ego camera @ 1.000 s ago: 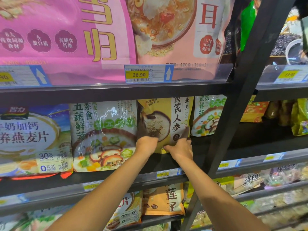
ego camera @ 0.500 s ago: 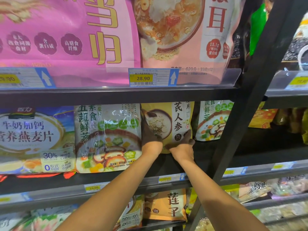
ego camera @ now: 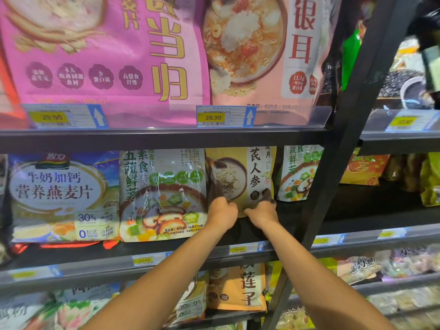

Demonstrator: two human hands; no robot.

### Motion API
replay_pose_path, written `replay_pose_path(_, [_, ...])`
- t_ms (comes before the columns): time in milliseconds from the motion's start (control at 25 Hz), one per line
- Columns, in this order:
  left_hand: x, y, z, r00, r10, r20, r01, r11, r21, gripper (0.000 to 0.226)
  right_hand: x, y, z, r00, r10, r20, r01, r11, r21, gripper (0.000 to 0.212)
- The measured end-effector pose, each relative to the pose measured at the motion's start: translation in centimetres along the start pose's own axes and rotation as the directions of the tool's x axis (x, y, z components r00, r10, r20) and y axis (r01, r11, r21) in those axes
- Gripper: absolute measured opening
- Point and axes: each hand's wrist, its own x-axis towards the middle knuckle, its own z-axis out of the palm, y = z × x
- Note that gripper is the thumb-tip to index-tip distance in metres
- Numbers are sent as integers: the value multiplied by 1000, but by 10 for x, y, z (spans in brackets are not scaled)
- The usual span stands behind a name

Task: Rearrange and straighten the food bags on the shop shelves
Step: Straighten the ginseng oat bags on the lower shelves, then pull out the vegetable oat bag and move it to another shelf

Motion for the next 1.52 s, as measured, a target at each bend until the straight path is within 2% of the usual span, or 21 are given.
replay_pose_path(120, [-14, -9, -16, 991, 132, 22, -134, 987, 88, 24, -20, -3, -9, 999, -36, -27, 36, 999, 2, 76])
replay_pose_path(200, [-25, -20, -30, 961, 274, 30, -275, 949, 151, 29, -39, -2, -12, 994, -105, -29, 105, 994, -14, 67])
replay_pose_path(280, [-38, -34, -47, 896, 440, 55, -442, 873, 207, 45, -64, 2, -14, 977, -213, -30, 211, 976, -52, 62])
replay_pose_path(360, [-49, -49, -62, 815, 573, 83, -562, 749, 351, 56, -91, 6, -18, 935, -349, -64, 339, 931, -133, 59])
replay_pose_path(480, [-66, -65, -77, 745, 660, 97, -585, 575, 572, 69, -125, 14, -28, 838, -535, -105, 496, 828, -260, 62])
replay_pose_path(640, [-91, -72, -79, 711, 698, 86, -546, 472, 692, 75, -157, 29, -50, 702, -698, -145, 616, 696, -368, 62])
replay_pose_path(800, [-125, -57, -59, 726, 685, 56, -515, 489, 704, 75, -180, 57, -85, 601, -779, -180, 679, 616, -400, 55])
replay_pose_path(920, [-158, -37, -29, 723, 689, 47, -513, 490, 705, 74, -193, 91, -120, 576, -791, -207, 700, 608, -375, 51])
replay_pose_path(1280, [-272, 43, 76, 726, 687, 16, -532, 547, 646, 72, -221, 208, -243, 651, -722, -234, 616, 682, -395, 57])
replay_pose_path(1520, [-287, 96, 127, 714, 700, -23, -562, 593, 577, 66, -214, 252, -297, 673, -682, -286, 596, 729, -336, 57])
